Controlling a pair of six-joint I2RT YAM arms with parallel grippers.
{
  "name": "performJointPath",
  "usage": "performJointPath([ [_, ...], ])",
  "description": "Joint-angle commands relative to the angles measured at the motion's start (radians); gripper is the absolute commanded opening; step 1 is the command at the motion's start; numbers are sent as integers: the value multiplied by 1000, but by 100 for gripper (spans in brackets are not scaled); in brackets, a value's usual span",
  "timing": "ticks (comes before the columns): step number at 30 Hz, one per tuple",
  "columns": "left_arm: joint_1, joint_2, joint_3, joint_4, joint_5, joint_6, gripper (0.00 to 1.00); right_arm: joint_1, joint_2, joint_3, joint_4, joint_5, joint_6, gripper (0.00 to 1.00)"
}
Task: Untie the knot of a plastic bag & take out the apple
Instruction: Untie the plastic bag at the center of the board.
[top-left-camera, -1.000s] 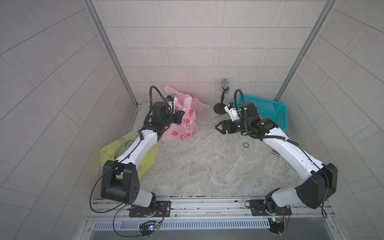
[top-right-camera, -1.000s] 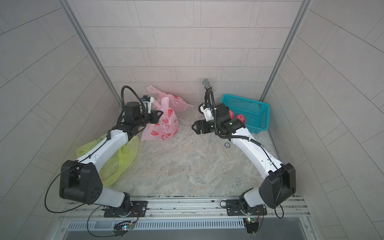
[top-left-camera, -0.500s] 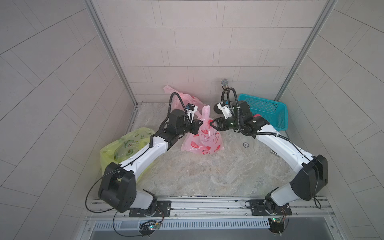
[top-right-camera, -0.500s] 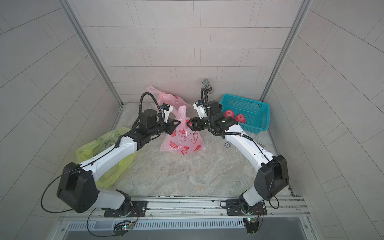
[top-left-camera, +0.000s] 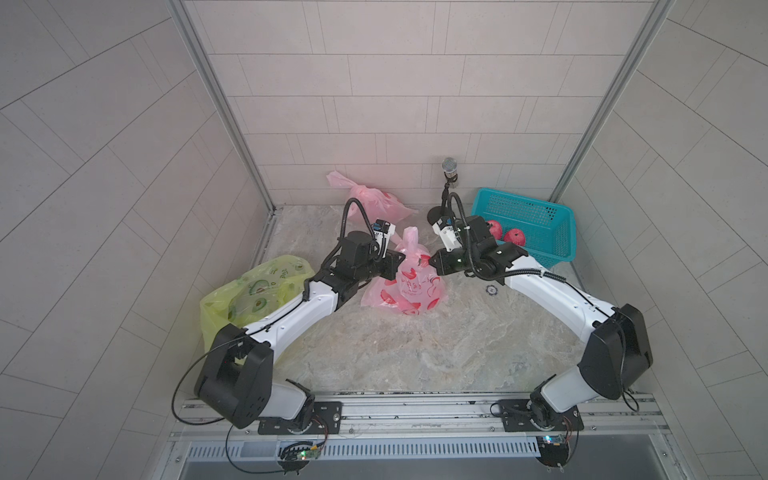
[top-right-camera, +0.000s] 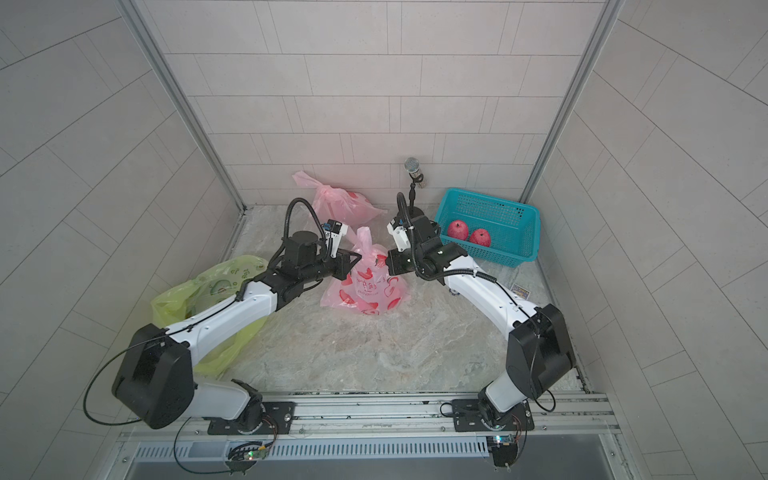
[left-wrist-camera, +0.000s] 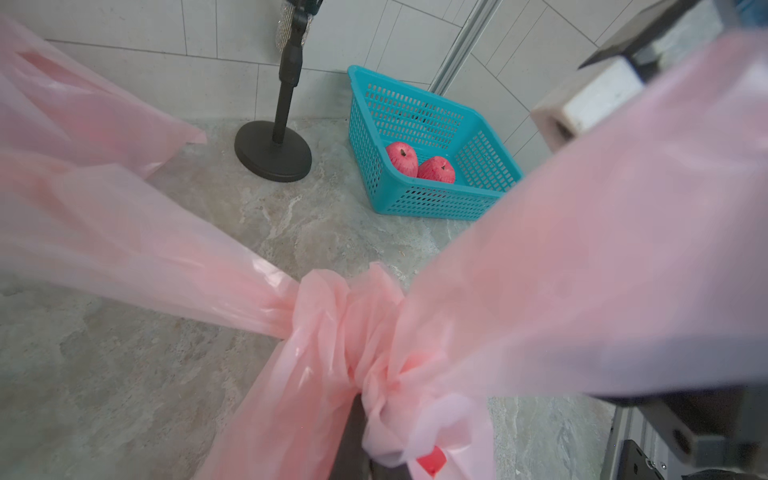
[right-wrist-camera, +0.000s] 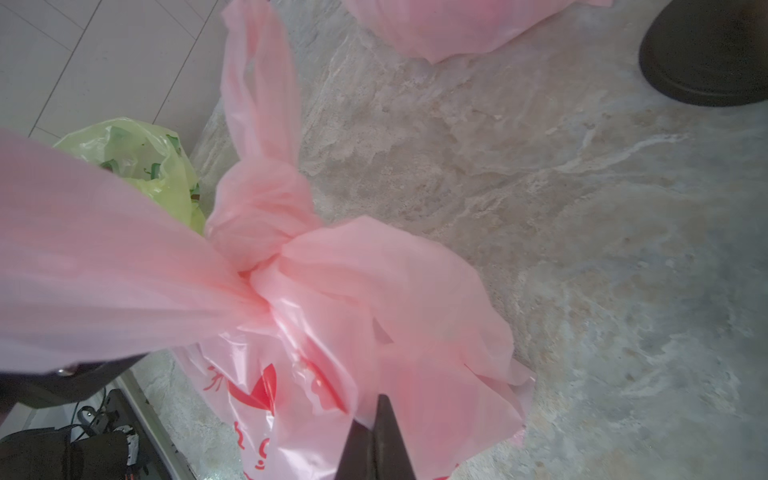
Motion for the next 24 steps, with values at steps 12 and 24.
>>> performJointPath([
  [12,45,-101,-211,127,-145,-105,9,-72,-244,-290,45,127,78,0],
  [24,-21,-102,-216,158,-74,-52,6,-44,-151,-34,-42,3,-25,50],
])
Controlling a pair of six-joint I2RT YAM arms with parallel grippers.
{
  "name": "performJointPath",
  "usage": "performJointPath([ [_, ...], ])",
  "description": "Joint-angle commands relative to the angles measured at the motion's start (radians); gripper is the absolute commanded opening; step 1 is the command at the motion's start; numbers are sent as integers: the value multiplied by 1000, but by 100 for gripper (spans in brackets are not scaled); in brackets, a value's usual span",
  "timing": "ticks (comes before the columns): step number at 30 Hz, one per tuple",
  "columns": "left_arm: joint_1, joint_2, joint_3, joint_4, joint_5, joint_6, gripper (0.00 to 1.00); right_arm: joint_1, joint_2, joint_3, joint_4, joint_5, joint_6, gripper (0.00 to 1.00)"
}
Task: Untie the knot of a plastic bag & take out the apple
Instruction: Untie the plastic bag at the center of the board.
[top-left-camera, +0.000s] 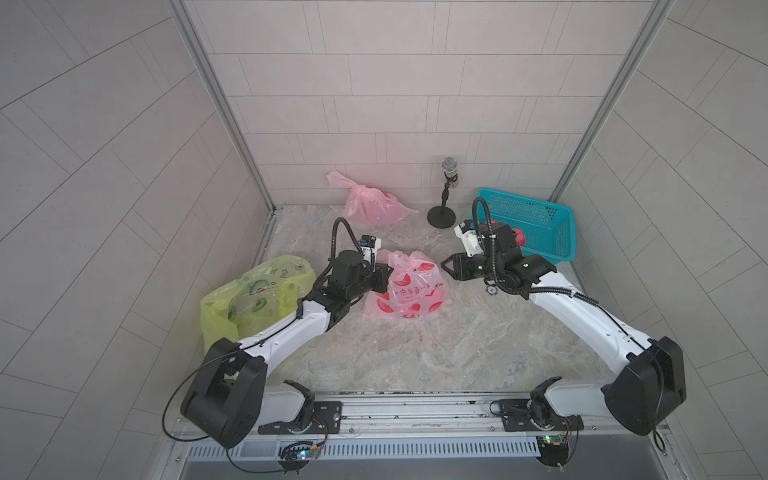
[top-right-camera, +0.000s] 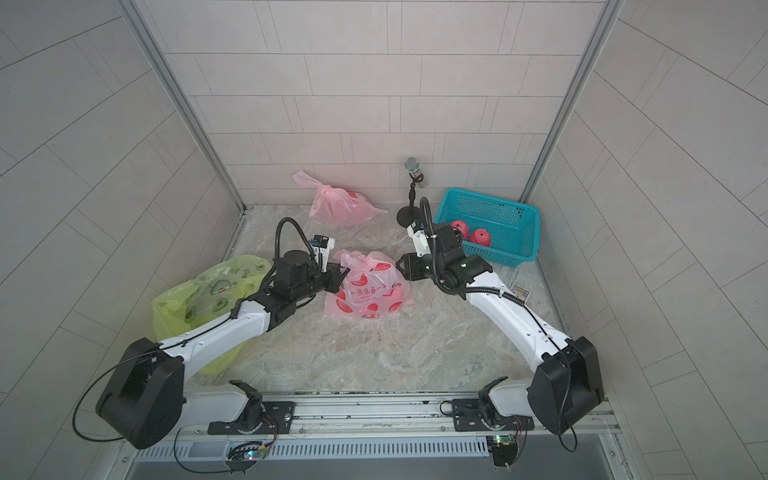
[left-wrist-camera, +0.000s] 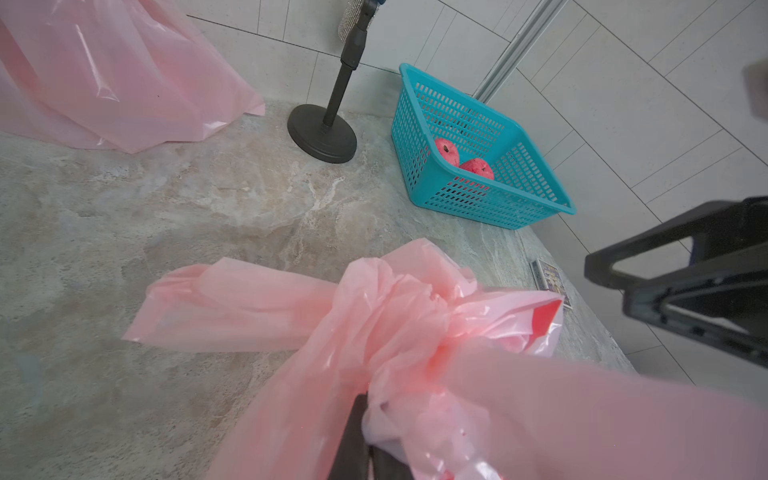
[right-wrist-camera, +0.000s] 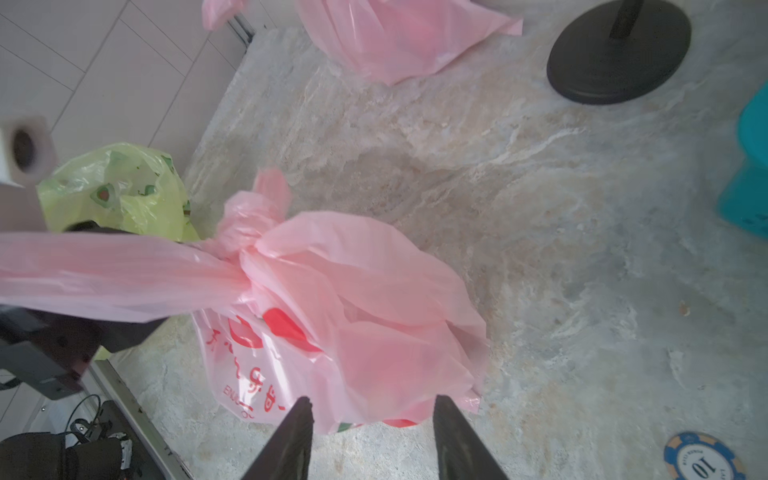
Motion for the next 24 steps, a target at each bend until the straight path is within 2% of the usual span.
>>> performJointPath([
  [1,-20,-15,-13,15,-7,22,6,9,43,67,-34,-18,-29,50],
  [8,-63,-10,8,14,-3,39,6,93,173,187,-91,-8,-123,56],
  [16,-87,-13,33,-14,-14,64,6,143,238,210,-143,29,-173,55],
  [18,-87,-17,35,-15,-16,69,6,144,234,188,-144,43,-171,47],
  [22,-87,-37,30,-32,-33,80,5,140,209,154,-149,100,-168,16],
  [24,-86,-47,19,-38,-46,82,4,130,186,144,-154,126,-152,6],
])
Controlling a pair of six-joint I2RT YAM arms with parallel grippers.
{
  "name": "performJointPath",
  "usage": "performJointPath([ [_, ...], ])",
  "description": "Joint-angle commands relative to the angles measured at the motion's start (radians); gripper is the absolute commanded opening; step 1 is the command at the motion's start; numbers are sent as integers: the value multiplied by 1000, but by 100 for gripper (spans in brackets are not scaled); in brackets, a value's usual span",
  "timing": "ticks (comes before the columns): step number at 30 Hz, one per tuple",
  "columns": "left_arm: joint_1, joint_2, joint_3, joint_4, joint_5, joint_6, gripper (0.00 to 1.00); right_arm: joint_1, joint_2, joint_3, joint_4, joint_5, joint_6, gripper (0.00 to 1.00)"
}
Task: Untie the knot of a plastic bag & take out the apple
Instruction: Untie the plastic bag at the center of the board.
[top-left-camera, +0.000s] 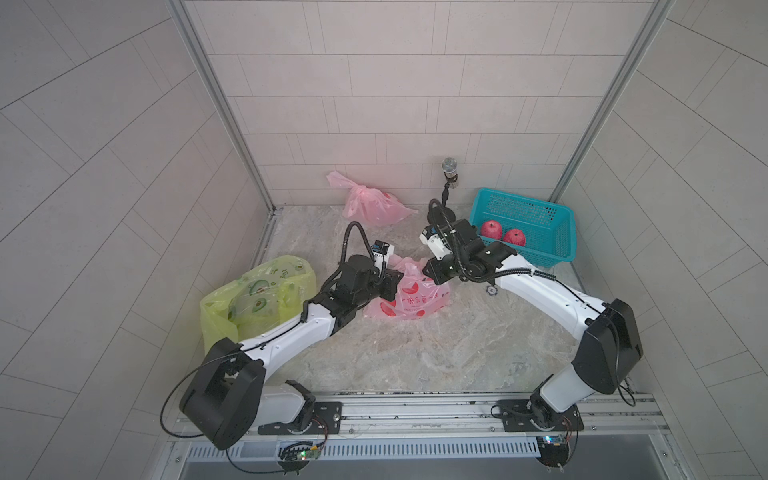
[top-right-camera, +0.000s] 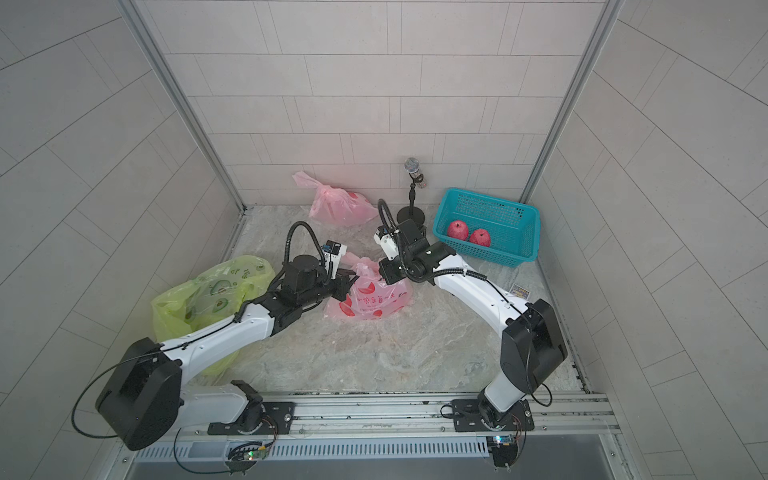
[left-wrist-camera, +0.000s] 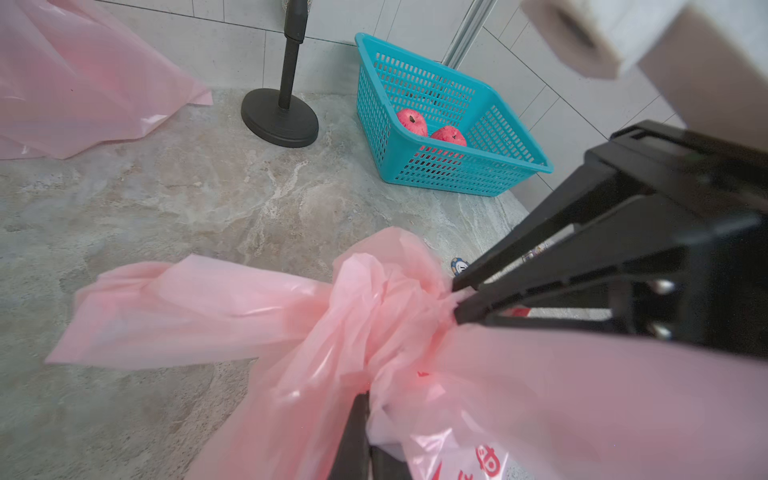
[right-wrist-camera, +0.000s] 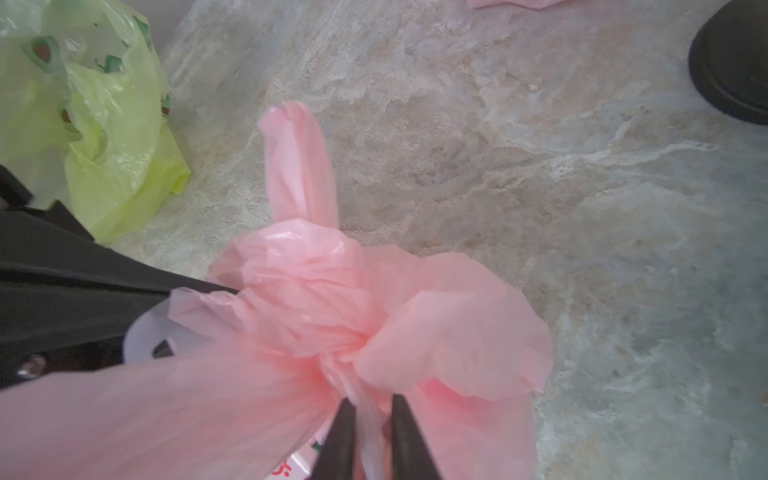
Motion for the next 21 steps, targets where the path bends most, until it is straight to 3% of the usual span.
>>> performJointPath([
  [1,-2,-42,4,-19,-38,26,3,-16,-70,-22,-39,72,-2,4],
  [5,-1,-78,-45,-26,-112,15,0,-54,-156,-80,-14,66,45,0],
  [9,13,-123,-114,-28,-233,-42,0,-138,-295,-259,147,44,190,0],
  [14,21,-83,-145,39,-145,-79,0,-166,-336,-357,251,-79,197,0],
  [15,20,-72,-141,48,-119,-92,6,-162,-326,-362,260,-110,193,0],
  [18,19,-79,-134,46,-79,-98,48,-141,-322,-387,284,-119,182,0],
  [21,19,-137,-122,-21,-98,-64,63,-136,-332,-396,266,-106,165,0],
])
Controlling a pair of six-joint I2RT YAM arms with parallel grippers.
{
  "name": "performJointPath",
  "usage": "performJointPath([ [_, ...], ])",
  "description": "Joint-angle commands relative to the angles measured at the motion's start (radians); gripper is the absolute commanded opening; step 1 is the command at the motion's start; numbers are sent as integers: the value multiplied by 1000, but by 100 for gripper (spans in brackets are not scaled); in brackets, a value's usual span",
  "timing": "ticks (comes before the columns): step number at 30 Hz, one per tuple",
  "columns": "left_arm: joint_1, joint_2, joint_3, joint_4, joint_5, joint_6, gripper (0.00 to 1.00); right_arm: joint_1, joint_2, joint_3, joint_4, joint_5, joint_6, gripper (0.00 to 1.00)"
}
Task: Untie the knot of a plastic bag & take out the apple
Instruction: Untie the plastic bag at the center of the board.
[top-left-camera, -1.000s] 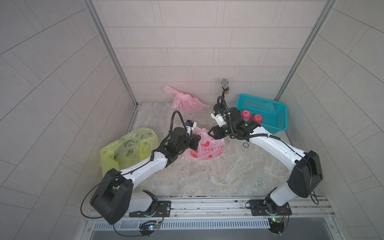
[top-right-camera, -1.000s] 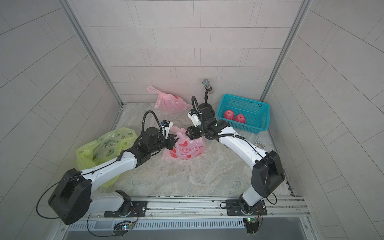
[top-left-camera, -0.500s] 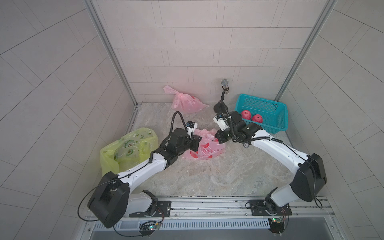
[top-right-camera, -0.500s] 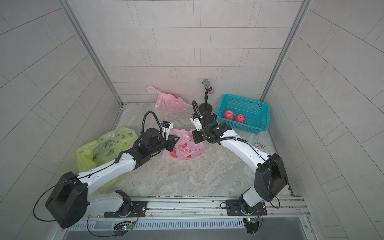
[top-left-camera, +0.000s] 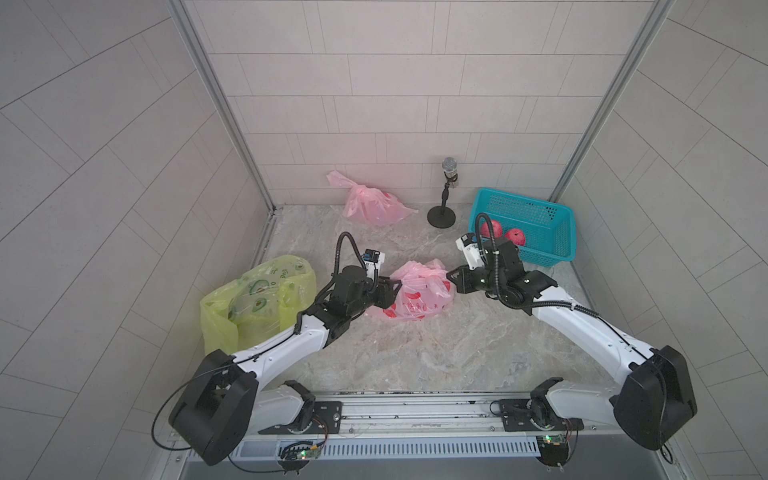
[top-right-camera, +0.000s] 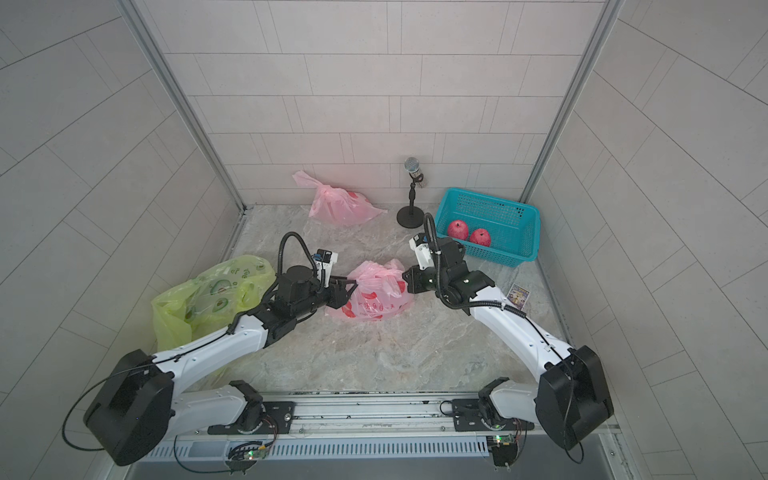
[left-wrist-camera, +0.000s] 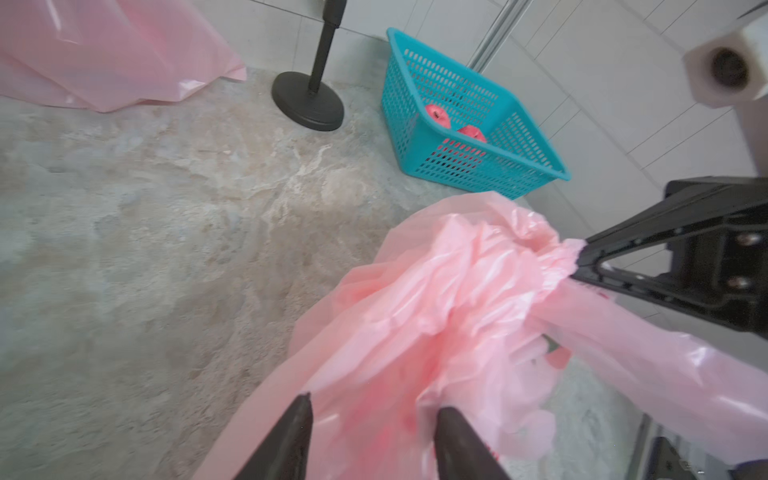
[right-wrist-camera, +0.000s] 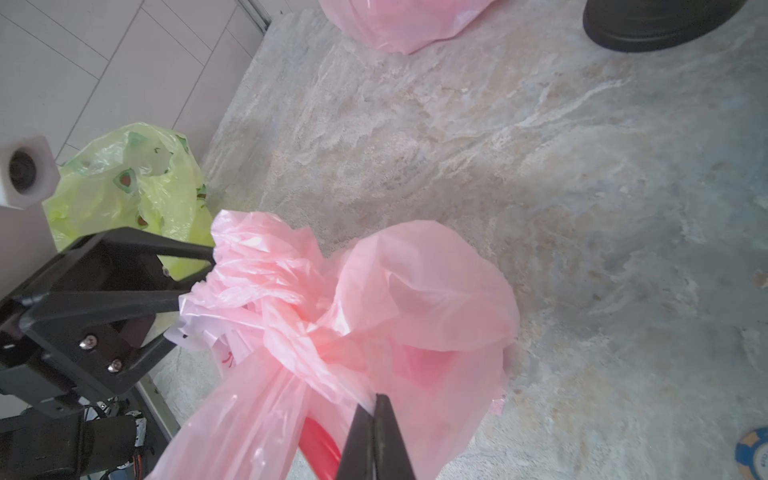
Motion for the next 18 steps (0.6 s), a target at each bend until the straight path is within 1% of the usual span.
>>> performJointPath([
  [1,6,-73,16,-88,-36,21,65,6,-18,-3,-2,21,-25,0],
  [3,7,-117,57,-183,-56,56,66,13,-24,3,-24,18,-56,0],
  [5,7,-150,95,-240,-77,80,66,31,-22,16,-54,25,-90,0],
  [7,8,-146,154,-288,-65,123,63,56,-12,29,-87,36,-116,0],
  [10,-1,-71,274,-377,-11,217,62,87,1,41,-100,46,-130,0],
  [12,-14,-19,333,-420,9,303,62,94,4,48,-104,48,-130,0],
  [15,-48,49,404,-476,0,428,64,97,0,53,-108,47,-134,0],
  [18,-68,103,467,-504,20,514,65,100,1,61,-121,44,-140,0],
])
